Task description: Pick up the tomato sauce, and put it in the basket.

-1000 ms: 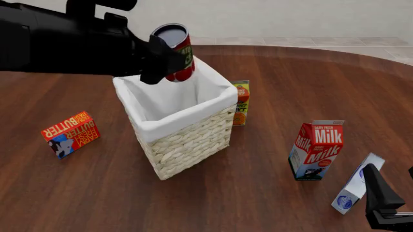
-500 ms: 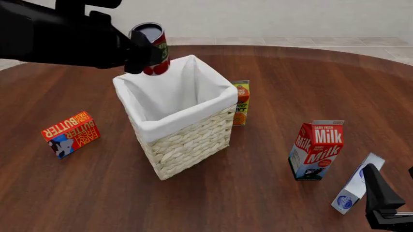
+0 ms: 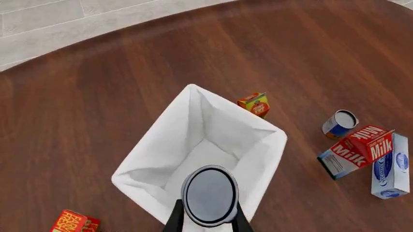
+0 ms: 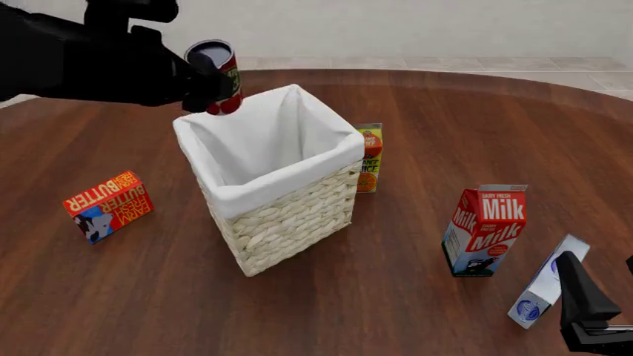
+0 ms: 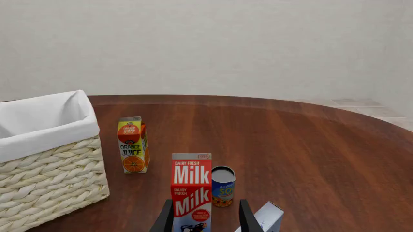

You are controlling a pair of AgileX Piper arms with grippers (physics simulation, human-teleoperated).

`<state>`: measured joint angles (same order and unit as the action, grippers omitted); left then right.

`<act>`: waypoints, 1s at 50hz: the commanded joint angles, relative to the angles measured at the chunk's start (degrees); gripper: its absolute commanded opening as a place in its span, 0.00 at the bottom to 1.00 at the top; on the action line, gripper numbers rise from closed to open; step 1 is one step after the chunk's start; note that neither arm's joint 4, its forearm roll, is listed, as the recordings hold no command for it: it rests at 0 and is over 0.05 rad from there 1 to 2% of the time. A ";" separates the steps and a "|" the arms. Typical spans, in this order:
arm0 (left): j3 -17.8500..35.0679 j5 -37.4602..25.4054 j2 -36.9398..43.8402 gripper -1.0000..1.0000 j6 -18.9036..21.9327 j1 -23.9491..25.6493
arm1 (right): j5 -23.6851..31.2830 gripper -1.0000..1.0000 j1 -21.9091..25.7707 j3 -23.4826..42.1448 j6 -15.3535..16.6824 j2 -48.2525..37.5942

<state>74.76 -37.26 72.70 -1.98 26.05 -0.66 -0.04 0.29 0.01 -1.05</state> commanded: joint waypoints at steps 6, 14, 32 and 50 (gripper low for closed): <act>-1.56 2.85 1.93 0.00 0.52 -0.43 | 0.00 1.00 0.00 0.00 -0.01 0.01; -1.22 4.30 4.56 0.00 0.24 -0.60 | 0.00 1.00 0.02 0.00 0.02 -0.01; -1.02 5.98 8.76 0.00 -0.83 -1.61 | 0.00 1.00 -0.01 0.00 -0.01 -0.01; 0.14 6.32 12.38 0.00 -1.29 -2.10 | 0.00 1.00 0.01 0.00 0.00 0.00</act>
<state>74.35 -31.35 83.35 -3.90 24.07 -0.66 -0.04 0.29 0.01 -1.05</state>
